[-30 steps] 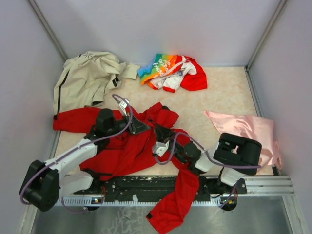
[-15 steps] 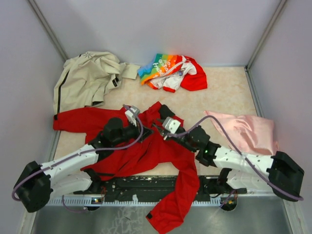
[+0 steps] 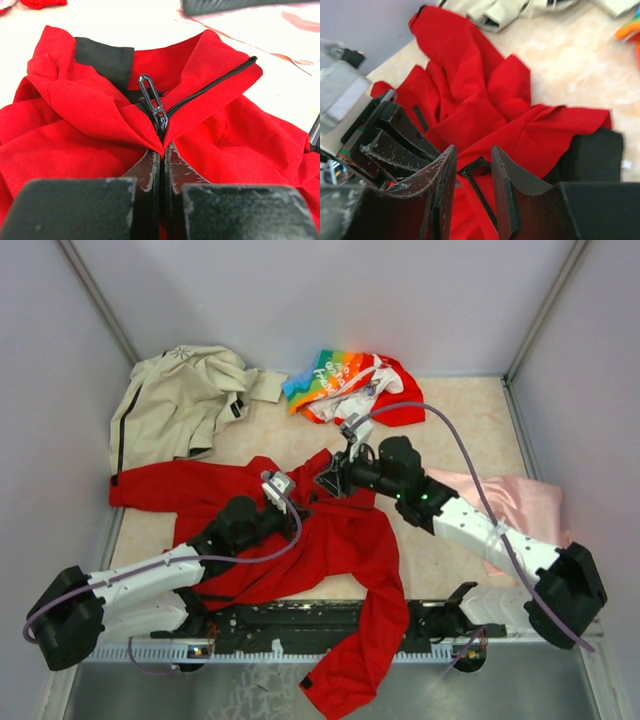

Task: Zip up the jacket
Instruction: Zip the zipper on the jacket.

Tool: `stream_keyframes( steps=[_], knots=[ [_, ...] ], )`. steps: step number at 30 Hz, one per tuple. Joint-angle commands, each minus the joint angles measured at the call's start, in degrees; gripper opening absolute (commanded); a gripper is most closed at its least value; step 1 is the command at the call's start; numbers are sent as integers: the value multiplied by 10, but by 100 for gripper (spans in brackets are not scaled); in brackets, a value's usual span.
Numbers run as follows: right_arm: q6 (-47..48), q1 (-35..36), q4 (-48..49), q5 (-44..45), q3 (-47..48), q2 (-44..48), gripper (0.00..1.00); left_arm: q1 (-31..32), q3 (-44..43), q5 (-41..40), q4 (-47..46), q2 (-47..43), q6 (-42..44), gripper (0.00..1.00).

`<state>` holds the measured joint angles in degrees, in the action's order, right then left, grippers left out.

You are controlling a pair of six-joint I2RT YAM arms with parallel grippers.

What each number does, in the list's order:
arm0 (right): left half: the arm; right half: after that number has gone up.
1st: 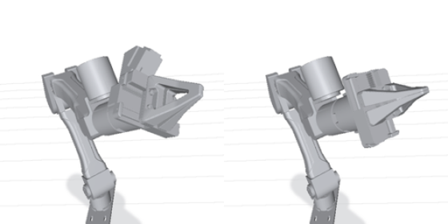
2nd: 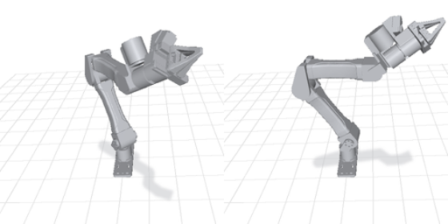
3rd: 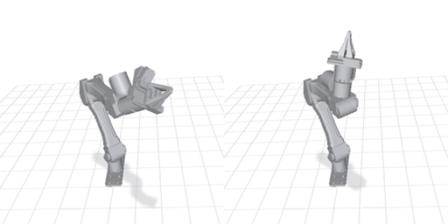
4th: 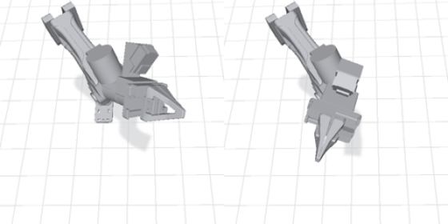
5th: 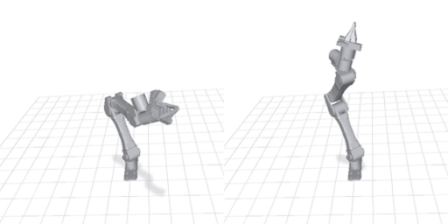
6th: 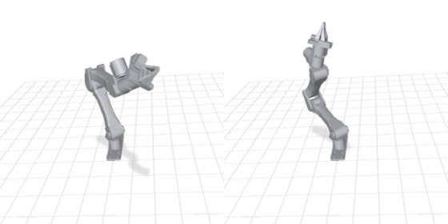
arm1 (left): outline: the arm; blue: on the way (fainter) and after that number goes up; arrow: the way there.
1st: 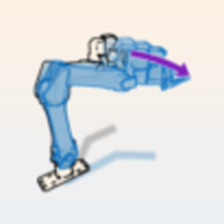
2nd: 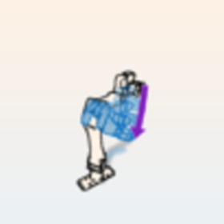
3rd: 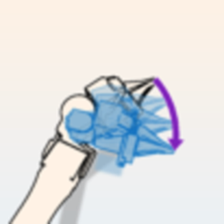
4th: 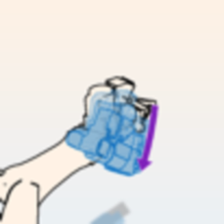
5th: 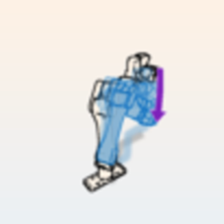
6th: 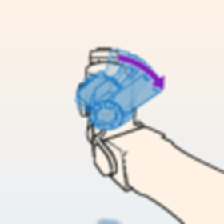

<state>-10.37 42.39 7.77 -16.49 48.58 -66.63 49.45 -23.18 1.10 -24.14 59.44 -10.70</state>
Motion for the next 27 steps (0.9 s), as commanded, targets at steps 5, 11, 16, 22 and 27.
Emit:
stream_keyframes(
  steps=[5, 11, 16, 22, 27],
  knots=[
    [-96, -11, -65, -91, 67, -102, 35, 20, 10, -21, -31, -21, 44, 0],
    [-107, -11, -37, -124, 62, -130, 28, 22, 4, -18, -24, -18, 42, 0],
    [-108, -11, -22, -137, 53, -127, 21, 23, 1, -19, -20, -9, 40, 0],
    [-105, -11, -21, -134, 51, -121, 20, 23, -3, -14, -17, -2, 38, 0],
    [-102, -11, -22, -121, 46, -110, 20, 23, -1, -16, -17, -3, 36, 0]
  ],
)
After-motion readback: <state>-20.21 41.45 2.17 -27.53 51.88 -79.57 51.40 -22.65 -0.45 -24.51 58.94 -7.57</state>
